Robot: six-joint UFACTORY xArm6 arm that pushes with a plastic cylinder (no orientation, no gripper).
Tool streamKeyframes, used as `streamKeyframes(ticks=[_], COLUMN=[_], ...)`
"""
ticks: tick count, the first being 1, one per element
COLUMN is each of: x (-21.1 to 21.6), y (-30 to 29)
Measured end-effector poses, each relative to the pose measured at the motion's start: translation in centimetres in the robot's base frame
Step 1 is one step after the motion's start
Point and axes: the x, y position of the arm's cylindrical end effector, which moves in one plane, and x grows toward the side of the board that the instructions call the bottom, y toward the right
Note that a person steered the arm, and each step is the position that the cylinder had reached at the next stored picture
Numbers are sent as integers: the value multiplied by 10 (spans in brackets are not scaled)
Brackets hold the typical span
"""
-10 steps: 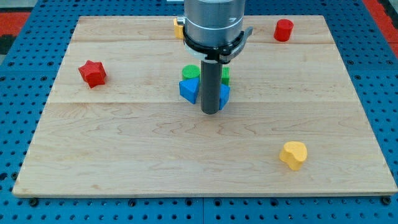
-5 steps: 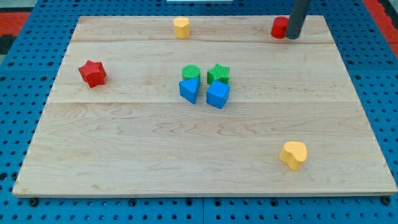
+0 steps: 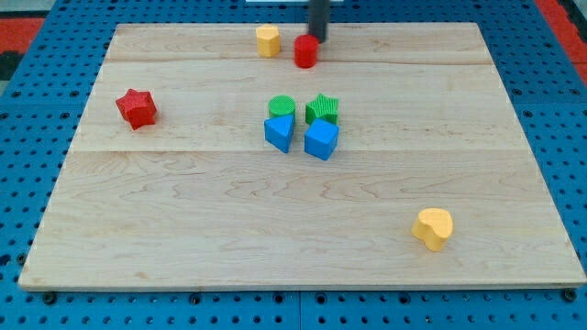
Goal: Push the red blocks into the hexagon
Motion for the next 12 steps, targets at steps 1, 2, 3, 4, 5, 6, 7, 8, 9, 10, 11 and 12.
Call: streamKeyframes(ticks=[1,2,3,4,5,6,7,8,9,10,11,12], x=[-21,-5,35,18,-22,-27,-3,24,30,34,52,64], y=[-21,-82,-127,-126,-93,-16,51,45,-27,-92,-113,-115])
